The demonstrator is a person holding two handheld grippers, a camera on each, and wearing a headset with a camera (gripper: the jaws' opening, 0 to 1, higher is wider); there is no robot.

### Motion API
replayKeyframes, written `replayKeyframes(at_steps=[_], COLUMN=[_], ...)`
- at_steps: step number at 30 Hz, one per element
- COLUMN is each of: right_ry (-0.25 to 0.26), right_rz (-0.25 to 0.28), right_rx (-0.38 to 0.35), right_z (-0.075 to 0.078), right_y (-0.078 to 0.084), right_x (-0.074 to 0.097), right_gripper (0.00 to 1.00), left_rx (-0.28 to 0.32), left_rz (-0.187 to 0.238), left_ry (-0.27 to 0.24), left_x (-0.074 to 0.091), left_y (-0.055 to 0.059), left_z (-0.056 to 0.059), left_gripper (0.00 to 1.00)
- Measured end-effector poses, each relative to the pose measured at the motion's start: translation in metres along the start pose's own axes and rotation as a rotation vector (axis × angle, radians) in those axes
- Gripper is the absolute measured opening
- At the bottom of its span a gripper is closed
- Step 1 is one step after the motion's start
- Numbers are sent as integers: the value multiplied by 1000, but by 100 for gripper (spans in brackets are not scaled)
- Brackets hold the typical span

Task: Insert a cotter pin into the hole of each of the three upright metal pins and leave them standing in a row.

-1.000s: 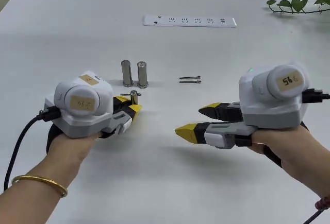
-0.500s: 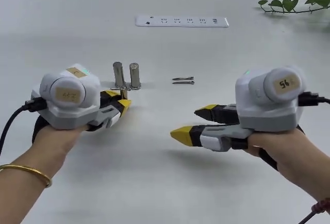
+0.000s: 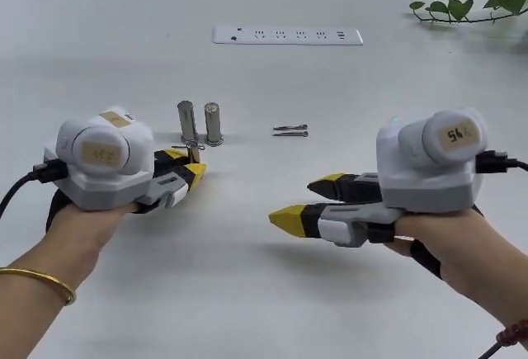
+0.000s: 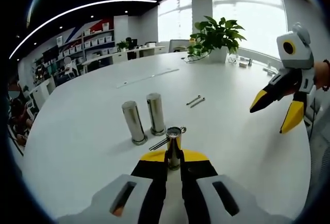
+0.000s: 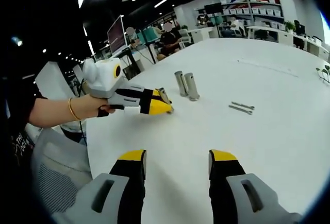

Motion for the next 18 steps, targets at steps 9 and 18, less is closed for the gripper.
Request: replayKeyframes(at_steps=[9, 18], right_ry=[-24, -15], right_rz=[17, 35], right_rx=[-52, -70], right_z=[-7, -5], right_y=[-2, -3], right_x=[-1, 1], right_gripper=[44, 44], left_rx=[4, 31], left_rz=[2, -25], left_ry=[0, -10], left_x=[0, 0], left_y=[1, 6], left_z=[-1, -3], left_gripper=[7, 13])
Point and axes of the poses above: the centre of the closed fingertips' face, and the gripper's own axes: x roughly backward along the fingers, z roughly to its right, y roughly out of its underside, the point moved 7 cm from there along x, roughly backward along the fingers, and after that the axes turned 3 degrees about z, right-handed, at the moved point
